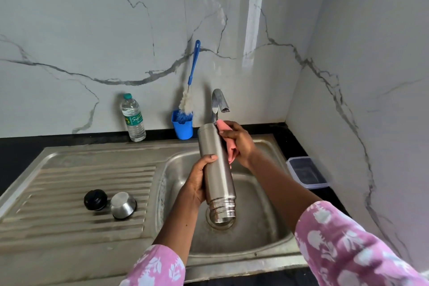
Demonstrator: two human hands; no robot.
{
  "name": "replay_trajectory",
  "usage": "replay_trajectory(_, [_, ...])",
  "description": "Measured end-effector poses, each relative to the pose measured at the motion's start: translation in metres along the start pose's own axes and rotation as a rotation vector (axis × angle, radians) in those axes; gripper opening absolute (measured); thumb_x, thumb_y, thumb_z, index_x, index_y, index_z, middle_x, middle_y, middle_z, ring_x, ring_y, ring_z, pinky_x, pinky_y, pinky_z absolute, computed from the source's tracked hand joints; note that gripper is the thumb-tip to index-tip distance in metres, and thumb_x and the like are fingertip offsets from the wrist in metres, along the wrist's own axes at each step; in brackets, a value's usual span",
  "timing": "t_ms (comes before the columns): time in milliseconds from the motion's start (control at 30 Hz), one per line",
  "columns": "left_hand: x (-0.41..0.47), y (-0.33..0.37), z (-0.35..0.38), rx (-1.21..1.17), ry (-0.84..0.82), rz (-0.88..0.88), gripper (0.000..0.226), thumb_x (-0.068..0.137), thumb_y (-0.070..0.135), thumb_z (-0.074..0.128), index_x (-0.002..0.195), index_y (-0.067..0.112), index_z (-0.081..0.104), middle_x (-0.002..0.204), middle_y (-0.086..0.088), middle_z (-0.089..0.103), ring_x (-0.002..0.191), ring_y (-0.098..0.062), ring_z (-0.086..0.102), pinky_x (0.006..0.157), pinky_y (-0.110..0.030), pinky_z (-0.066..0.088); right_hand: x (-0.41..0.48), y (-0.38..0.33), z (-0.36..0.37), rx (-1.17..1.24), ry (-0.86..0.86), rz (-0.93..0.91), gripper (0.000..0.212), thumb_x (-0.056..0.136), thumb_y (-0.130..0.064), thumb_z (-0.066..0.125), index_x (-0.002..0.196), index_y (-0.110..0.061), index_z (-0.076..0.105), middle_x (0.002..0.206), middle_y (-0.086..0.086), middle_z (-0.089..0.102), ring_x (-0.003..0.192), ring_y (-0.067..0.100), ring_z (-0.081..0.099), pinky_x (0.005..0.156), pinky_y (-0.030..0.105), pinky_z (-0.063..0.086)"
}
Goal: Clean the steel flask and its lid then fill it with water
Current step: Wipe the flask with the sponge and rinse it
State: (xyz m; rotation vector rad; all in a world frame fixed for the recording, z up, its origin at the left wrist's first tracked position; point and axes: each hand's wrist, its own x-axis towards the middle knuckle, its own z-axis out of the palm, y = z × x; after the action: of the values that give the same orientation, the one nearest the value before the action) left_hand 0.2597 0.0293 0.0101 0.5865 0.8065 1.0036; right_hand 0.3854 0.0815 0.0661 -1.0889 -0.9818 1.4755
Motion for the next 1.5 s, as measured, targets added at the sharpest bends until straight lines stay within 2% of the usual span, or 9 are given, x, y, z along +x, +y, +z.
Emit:
replay_trajectory(100, [0.001, 0.001, 0.000, -0.044, 0.003, 0.039, 0.070, 0.052, 0.032, 0.075, 0.113, 0.001, 0.057, 0.091, -0.021, 0.062, 0.083, -0.030, 0.060, 0.094, -0.050, 0.042, -0.007, 0.007, 0.005, -0.063, -0.054, 0.020, 0.021, 0.081, 0.001, 0.059, 0.095, -0.015, 0.060, 0.088, 0.007, 0.062, 0.081, 0.020, 0.058, 0.066, 0.028, 0.047])
replay_trajectory(333, [0.005, 0.011, -0.014, -0.155, 0.028, 0.065, 0.048, 0.074, 0.038, 0.054, 0.104, 0.001, 0.060, 0.092, -0.023, 0.065, 0.082, -0.034, 0.064, 0.086, -0.045, 0.047, -0.039, 0.026, -0.004, -0.097, -0.202, 0.141, 0.019, 0.081, 0.004, 0.056, 0.086, -0.014, 0.055, 0.080, 0.005, 0.063, 0.074, 0.018, 0.060, 0.060, 0.025, 0.049])
replay_trajectory(600, [0.007, 0.027, -0.027, -0.200, 0.219, 0.169, 0.050, 0.065, 0.032, 0.065, 0.106, 0.006, 0.054, 0.074, -0.013, 0.065, 0.075, -0.028, 0.061, 0.074, -0.037, 0.050, -0.069, 0.041, -0.045, -0.102, -0.370, 0.360, 0.032, 0.063, 0.001, 0.061, 0.094, -0.007, 0.057, 0.096, 0.019, 0.063, 0.087, 0.031, 0.062, 0.083, 0.043, 0.054])
replay_trajectory(700, [0.006, 0.027, -0.022, -0.162, 0.237, 0.165, 0.056, 0.062, 0.033, 0.069, 0.111, 0.010, 0.054, 0.079, -0.014, 0.068, 0.075, -0.027, 0.063, 0.077, -0.037, 0.051, -0.067, 0.032, -0.064, -0.275, -0.370, 0.400, 0.037, 0.060, -0.005, 0.062, 0.097, -0.009, 0.062, 0.096, 0.016, 0.063, 0.083, 0.026, 0.061, 0.070, 0.032, 0.052])
replay_trajectory(800, [0.003, 0.024, -0.016, -0.052, 0.302, 0.208, 0.085, 0.038, 0.036, 0.077, 0.117, 0.019, 0.051, 0.094, -0.015, 0.062, 0.080, -0.027, 0.060, 0.074, -0.038, 0.053, -0.057, 0.020, -0.068, -0.255, -0.197, 0.318, 0.043, 0.058, -0.010, 0.061, 0.101, -0.010, 0.062, 0.098, 0.015, 0.060, 0.086, 0.026, 0.059, 0.066, 0.031, 0.050])
replay_trajectory(933, [-0.001, 0.009, -0.004, 0.139, 0.277, 0.352, 0.077, 0.034, 0.032, 0.076, 0.107, 0.027, 0.051, 0.091, -0.006, 0.064, 0.075, -0.020, 0.063, 0.064, -0.032, 0.053, -0.039, -0.007, -0.052, -0.117, -0.044, 0.120, 0.049, 0.060, -0.016, 0.057, 0.108, -0.006, 0.057, 0.093, 0.013, 0.060, 0.084, 0.024, 0.058, 0.065, 0.029, 0.046])
replay_trajectory(1233, [-0.013, -0.033, 0.013, 0.489, 0.227, 0.419, 0.072, 0.035, 0.029, 0.078, 0.103, 0.024, 0.054, 0.089, -0.004, 0.067, 0.077, -0.018, 0.063, 0.067, -0.034, 0.054, -0.024, -0.051, 0.004, -0.374, -0.181, 0.020, 0.020, 0.070, -0.015, 0.060, 0.088, -0.010, 0.068, 0.062, 0.016, 0.058, 0.060, 0.027, 0.054, 0.058, 0.021, 0.045])
replay_trajectory(1400, [-0.027, -0.021, 0.000, 0.736, 0.268, 0.412, 0.068, 0.043, 0.021, 0.077, 0.102, 0.034, 0.047, 0.089, 0.011, 0.063, 0.076, -0.005, 0.062, 0.058, -0.013, 0.048, -0.033, -0.040, 0.009, -0.672, -0.221, -0.084, 0.027, 0.070, -0.035, 0.065, 0.094, -0.027, 0.071, 0.094, -0.001, 0.072, 0.086, 0.017, 0.066, 0.073, 0.027, 0.056])
replay_trajectory(1500, [-0.034, -0.011, -0.007, 0.812, 0.285, 0.415, 0.080, 0.040, 0.022, 0.076, 0.114, 0.030, 0.046, 0.091, 0.012, 0.062, 0.078, -0.004, 0.061, 0.060, -0.016, 0.045, -0.044, -0.030, 0.009, -0.747, -0.224, -0.252, 0.027, 0.086, -0.019, 0.056, 0.106, -0.029, 0.070, 0.101, -0.013, 0.069, 0.091, 0.005, 0.063, 0.075, 0.020, 0.053])
